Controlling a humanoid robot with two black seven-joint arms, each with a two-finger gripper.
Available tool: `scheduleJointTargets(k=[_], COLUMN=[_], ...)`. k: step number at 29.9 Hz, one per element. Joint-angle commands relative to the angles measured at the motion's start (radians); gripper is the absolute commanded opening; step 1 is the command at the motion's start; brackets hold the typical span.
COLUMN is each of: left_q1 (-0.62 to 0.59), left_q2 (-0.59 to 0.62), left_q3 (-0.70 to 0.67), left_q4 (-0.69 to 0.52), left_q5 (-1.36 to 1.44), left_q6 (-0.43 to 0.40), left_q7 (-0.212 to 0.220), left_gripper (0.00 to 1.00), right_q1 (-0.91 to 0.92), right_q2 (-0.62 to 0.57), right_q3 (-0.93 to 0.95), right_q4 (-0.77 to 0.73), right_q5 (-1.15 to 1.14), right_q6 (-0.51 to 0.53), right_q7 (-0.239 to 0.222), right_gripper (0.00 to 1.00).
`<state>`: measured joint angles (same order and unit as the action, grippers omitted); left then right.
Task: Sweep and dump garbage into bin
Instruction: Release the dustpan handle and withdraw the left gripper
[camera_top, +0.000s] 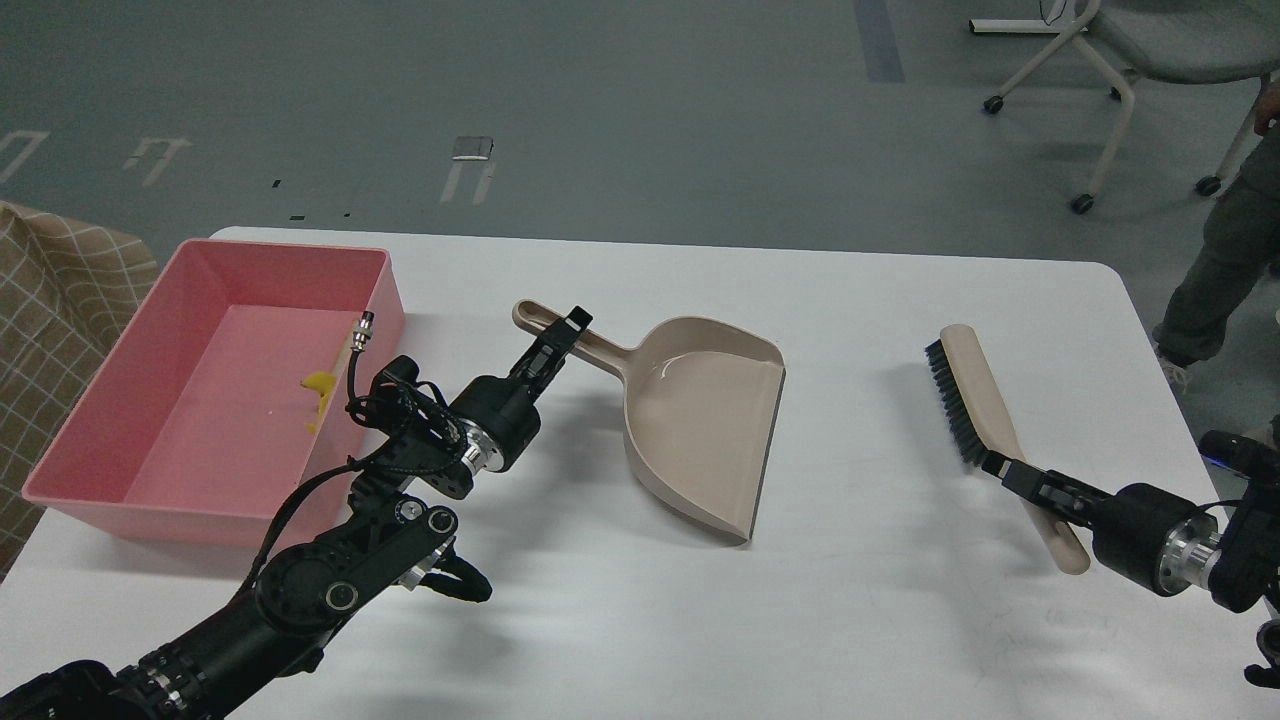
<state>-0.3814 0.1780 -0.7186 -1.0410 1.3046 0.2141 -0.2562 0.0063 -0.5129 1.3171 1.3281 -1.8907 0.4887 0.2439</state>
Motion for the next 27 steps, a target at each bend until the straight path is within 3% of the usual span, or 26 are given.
scheduleJointTargets(k=[1,5,6,7,8,10,11,12,27], left_q1=[-0.002,-0.002,-0.002,-0.004,-0.004,-0.004,-0.004,-0.004,0.002], left_q2=[0.000,-0.002,-0.002,-0.002,-0.002,-0.002,-0.002,-0.002,0.015], left_q3=[0.002,0.004,0.002,0.002,0.002,0.002,0.002,0.002,0.004], left_q4=[0.004,0.003,0.003,0.003,0.003,0.001,0.001,-0.001,-0.004], left_q5=[0.001,0.001,0.001,-0.001,-0.001,-0.001,-0.001,-0.001,-0.001], left_q6=[0.007,0.013,0.013,0.014,0.014,0.024,0.028,0.033,0.034], left_q7=[0.000,0.000,0.000,0.000,0.000,-0.003,-0.003,-0.003,-0.003], left_gripper=[0.04,0.11,0.20,0.36,0.36,0.82,0.93,0.97,0.98], right_q1=[-0.002,-0.008,-0.009,-0.011,-0.011,-0.011,-0.011,-0.012,-0.014], right_q2=[0.010,0.014,0.013,0.013,0.013,0.014,0.014,0.014,0.017], right_q3=[-0.001,-0.004,-0.004,-0.004,-0.004,-0.004,-0.004,-0.004,0.001], right_q4=[-0.001,0.000,0.000,0.000,0.000,0.000,0.000,0.000,0.000], right_q5=[-0.001,-0.001,0.001,0.001,0.001,0.002,0.002,0.004,0.038], right_q6=[0.000,0.000,0.000,0.000,0.000,0.000,0.000,0.000,0.000], right_q7=[0.000,0.000,0.000,0.000,0.000,-0.002,-0.002,-0.003,-0.006], right_gripper=[0.23,0.23,0.24,0.29,0.29,0.55,0.59,0.64,0.78])
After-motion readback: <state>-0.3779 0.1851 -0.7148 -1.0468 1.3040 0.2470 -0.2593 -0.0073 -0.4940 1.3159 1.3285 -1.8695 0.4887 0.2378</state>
